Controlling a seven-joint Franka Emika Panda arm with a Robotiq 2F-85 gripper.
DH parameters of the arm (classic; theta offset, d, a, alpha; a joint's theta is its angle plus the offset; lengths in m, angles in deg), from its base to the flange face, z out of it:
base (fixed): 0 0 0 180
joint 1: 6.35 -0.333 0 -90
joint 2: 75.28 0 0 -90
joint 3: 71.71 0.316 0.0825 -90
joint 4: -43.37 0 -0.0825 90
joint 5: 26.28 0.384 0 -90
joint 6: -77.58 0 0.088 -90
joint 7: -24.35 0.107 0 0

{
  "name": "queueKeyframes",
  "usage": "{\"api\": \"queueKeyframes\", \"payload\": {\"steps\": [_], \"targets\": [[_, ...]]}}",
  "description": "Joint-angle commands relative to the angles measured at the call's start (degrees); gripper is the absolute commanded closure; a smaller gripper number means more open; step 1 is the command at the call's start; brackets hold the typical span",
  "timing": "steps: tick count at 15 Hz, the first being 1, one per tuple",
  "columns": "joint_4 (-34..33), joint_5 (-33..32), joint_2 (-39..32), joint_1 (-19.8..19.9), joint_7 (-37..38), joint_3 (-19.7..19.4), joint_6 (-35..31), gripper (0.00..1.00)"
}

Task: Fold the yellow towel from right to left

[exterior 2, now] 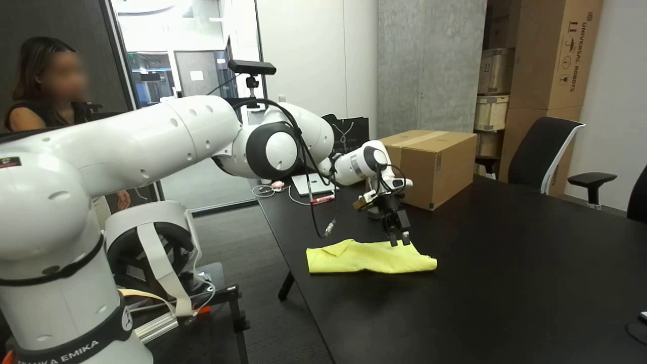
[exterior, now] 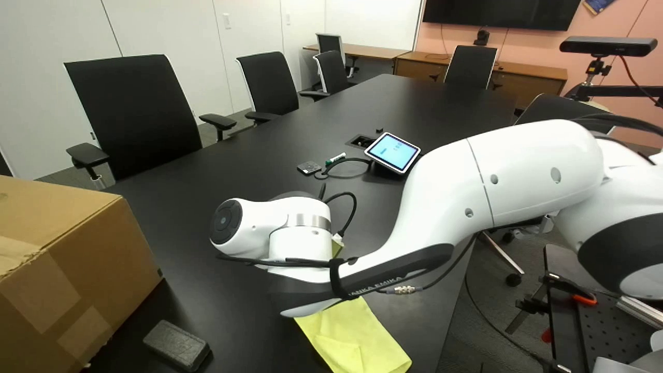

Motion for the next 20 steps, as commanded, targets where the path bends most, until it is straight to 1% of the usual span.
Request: {"api": "queueKeyframes", "payload": {"steps": [1,5,13,17,20], "targets": [[-6.8,0.3,-4.2,0.5,-1.2,-0.1,1.3,0.00],[-7.3,1.5,-4.5,2.2,-1.1,1.5,-2.1,0.00],[-6.8,2.8,-4.3,5.4,-0.8,3.0,-6.5,0.00],[-6.5,3.6,-4.4,6.3,-1.1,4.0,-7.7,0.00],[-6.2,3.1,-4.4,6.2,-1.2,4.0,-7.8,0.00]]}}
